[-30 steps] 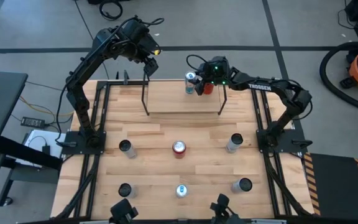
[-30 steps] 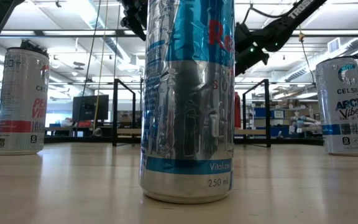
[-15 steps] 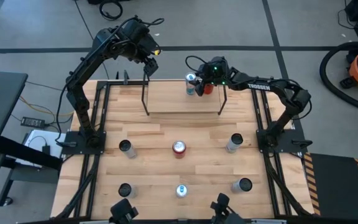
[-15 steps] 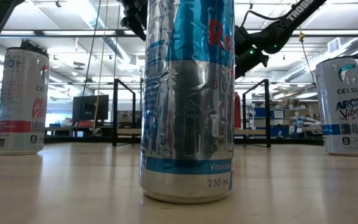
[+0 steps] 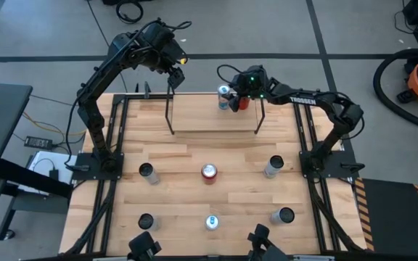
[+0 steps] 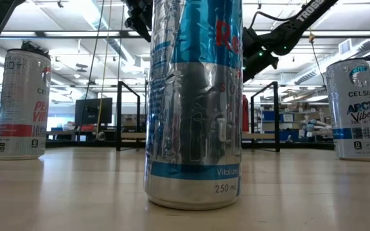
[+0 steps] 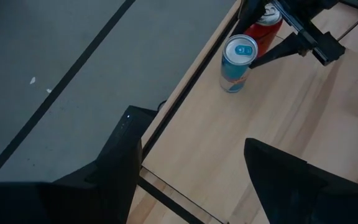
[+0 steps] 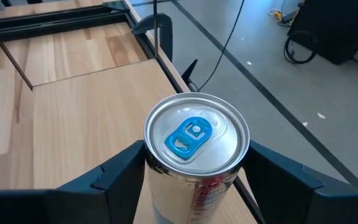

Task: Place canned beverage on shelf
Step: Put the top blue soda can on the shelf

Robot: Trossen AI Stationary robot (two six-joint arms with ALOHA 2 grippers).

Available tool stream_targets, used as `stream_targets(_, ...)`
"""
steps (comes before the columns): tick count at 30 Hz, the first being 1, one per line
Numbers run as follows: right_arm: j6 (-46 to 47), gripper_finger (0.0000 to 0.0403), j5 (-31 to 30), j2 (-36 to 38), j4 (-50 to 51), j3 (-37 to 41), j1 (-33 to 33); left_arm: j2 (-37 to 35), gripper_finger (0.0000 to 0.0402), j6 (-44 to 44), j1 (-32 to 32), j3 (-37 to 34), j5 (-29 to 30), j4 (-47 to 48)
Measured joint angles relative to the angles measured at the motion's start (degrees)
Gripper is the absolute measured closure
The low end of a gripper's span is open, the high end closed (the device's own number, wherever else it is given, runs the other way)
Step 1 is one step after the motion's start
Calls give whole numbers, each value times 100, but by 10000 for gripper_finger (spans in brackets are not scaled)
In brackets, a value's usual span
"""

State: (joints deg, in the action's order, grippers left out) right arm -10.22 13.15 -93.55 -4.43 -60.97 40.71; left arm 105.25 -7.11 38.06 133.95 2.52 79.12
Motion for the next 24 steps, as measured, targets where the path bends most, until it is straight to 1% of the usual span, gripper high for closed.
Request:
stream_targets(9, -25, 124, 0, 8, 121, -9, 0, 0, 115, 0, 0, 0, -2, 1)
stream_targets(20, -8, 81, 0, 5, 132, -7, 0, 0, 115, -3, 0, 0, -1, -1)
stream_targets(24, 19, 73, 2, 84, 32, -4, -4, 0, 115, -4, 0, 0, -2, -3)
